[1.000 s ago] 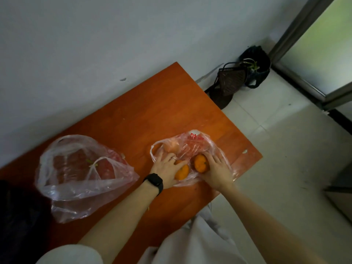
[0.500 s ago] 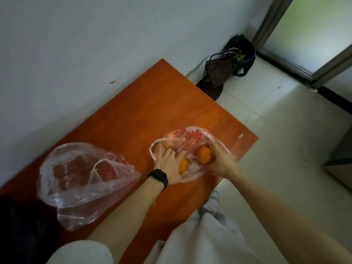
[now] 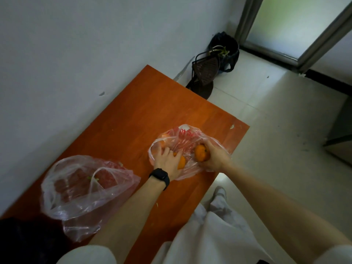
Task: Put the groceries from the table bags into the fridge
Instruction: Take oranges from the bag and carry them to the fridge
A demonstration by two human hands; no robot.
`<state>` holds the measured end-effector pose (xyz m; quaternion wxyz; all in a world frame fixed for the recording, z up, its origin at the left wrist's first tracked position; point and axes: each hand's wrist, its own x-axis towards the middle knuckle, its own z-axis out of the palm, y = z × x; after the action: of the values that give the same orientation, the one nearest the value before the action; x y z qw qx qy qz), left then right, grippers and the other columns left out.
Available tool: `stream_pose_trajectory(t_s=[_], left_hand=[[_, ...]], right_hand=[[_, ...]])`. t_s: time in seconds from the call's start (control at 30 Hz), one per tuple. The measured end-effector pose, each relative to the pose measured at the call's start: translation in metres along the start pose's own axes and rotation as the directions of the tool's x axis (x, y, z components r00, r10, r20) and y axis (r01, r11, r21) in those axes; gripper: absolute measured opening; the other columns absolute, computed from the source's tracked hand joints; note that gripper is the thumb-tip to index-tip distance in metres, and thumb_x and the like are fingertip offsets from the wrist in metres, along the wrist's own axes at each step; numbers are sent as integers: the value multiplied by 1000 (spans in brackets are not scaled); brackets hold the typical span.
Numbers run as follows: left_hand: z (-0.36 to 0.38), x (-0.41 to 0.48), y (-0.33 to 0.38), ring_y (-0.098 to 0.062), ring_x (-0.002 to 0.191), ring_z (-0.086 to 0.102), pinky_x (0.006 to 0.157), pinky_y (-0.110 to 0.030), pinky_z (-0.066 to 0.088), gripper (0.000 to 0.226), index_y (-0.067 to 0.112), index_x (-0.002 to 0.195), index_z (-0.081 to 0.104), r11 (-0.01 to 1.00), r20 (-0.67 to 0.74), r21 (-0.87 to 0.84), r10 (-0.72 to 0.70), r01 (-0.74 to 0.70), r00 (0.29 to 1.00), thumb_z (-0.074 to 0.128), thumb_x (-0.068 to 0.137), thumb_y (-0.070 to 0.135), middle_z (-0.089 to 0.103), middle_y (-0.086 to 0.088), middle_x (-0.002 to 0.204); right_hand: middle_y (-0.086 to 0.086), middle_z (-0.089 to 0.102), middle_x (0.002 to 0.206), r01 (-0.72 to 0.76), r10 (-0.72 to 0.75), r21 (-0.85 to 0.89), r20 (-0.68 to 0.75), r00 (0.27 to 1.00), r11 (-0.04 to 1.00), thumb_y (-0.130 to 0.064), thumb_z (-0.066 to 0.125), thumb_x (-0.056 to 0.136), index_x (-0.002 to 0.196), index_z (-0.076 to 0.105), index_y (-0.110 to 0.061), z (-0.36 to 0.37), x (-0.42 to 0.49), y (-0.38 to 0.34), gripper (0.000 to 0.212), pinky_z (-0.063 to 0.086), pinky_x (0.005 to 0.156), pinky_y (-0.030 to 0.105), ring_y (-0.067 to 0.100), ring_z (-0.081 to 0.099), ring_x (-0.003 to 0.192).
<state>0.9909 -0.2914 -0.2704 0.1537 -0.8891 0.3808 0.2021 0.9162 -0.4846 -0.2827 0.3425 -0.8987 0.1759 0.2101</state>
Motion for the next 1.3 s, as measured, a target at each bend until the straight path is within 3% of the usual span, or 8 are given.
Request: stream_pose_trajectory(t_s=[0.1,0.23,0.37,0.57,0.73,0.87,1.2,1.3], left_hand=[[-8,-5,-4,-25,128,48,118,-57,7,74,24,144,39,995,-73,-100,-16,9,997,45,87,69,67,-2,121],[-39,-15,-8,-23,125,49,111,-44,26,82,29,144,41,961,-214,-275,-61,-1,975,45,79,79,66,2,122],[-78,-24,-12,-21,118,51,97,-38,43,83,39,142,38,898,-264,-438,-100,-27,959,56,73,81,63,5,124],[-151,-24,31,-19,112,57,88,-32,52,80,41,141,37,802,-377,-569,-59,-181,924,69,74,68,53,3,133],[-217,-18,133,-20,106,58,86,-37,54,79,35,136,38,786,-492,-521,42,-333,870,76,72,60,55,1,124],[-264,-24,245,-19,108,55,90,-40,54,74,38,129,40,691,-575,-511,168,-512,801,80,69,57,53,3,123],[-384,-73,523,-14,108,52,88,-35,56,74,38,129,42,353,-775,-321,436,-879,458,84,69,51,48,11,120],[-418,-84,584,-12,107,53,87,-35,57,74,37,129,45,268,-809,-247,472,-931,351,82,68,56,52,9,122]], right_hand=[[1,38,154,55,-53,81,-28,998,995,-47,84,67,148,21,-45,-7,-6,-2,102,46,105,48,32,45,135],[-6,41,152,147,-118,223,-141,983,964,-43,85,71,147,35,-40,-28,-24,-3,91,42,108,42,21,41,136],[-12,48,133,124,-77,366,-140,987,922,-38,89,70,139,39,-45,-59,-53,-1,86,50,94,33,17,51,121],[-17,46,123,217,-60,381,-382,922,899,-30,89,72,137,41,-45,-122,-130,24,82,50,76,19,9,57,102],[-11,48,125,225,23,310,-632,775,924,-29,89,72,138,42,-46,-176,-226,82,83,55,83,30,14,59,102],[-10,46,128,192,101,281,-769,631,940,-29,88,73,143,43,-36,-215,-321,142,83,50,83,24,15,56,107],[-8,52,129,81,244,274,-933,263,958,-30,90,70,144,45,-38,-299,-542,283,86,44,78,5,10,57,109],[-9,49,130,46,251,263,-951,180,964,-33,89,71,144,42,-40,-324,-588,314,87,47,87,16,10,55,110]])
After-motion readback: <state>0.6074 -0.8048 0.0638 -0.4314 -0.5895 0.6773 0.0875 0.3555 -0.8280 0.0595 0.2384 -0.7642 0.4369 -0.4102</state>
